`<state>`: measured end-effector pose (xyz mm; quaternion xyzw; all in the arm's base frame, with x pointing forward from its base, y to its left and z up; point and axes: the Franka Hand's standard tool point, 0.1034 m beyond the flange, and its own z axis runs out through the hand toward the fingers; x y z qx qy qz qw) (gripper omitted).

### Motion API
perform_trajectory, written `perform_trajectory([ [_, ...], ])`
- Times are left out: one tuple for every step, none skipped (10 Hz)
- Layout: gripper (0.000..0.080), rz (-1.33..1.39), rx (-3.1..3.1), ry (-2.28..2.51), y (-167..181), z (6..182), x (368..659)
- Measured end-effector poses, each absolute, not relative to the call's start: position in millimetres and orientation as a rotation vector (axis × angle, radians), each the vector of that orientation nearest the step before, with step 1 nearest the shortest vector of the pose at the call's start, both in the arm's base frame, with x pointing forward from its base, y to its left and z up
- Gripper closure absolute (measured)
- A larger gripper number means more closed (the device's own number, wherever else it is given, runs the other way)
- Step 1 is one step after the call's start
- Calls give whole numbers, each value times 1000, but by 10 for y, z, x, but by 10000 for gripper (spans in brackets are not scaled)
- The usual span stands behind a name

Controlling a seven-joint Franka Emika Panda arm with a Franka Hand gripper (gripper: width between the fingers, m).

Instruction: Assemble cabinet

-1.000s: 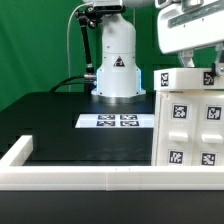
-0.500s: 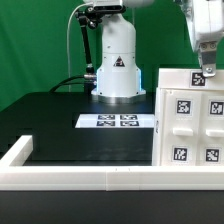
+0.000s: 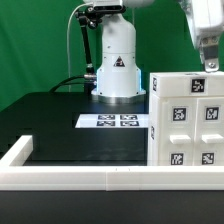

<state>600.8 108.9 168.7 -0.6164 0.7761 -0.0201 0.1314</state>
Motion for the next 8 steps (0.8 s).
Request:
perform_trajectory([
  [2, -61, -1805, 2222, 1096, 1757, 6024],
  [2, -64, -1832, 2201, 1099, 1748, 6020],
  [2, -65, -1849, 2187, 1102, 1742, 6019],
  [3, -67, -1888, 2162, 1105, 1738, 6012],
  [3, -80, -2101, 1995, 1111, 1748, 6003],
  [3, -98, -2241, 1842, 1099, 1794, 6039],
  [3, -111, -2330, 1731, 1083, 1828, 6066],
  [3, -121, -2436, 1587, 1081, 1867, 6089],
])
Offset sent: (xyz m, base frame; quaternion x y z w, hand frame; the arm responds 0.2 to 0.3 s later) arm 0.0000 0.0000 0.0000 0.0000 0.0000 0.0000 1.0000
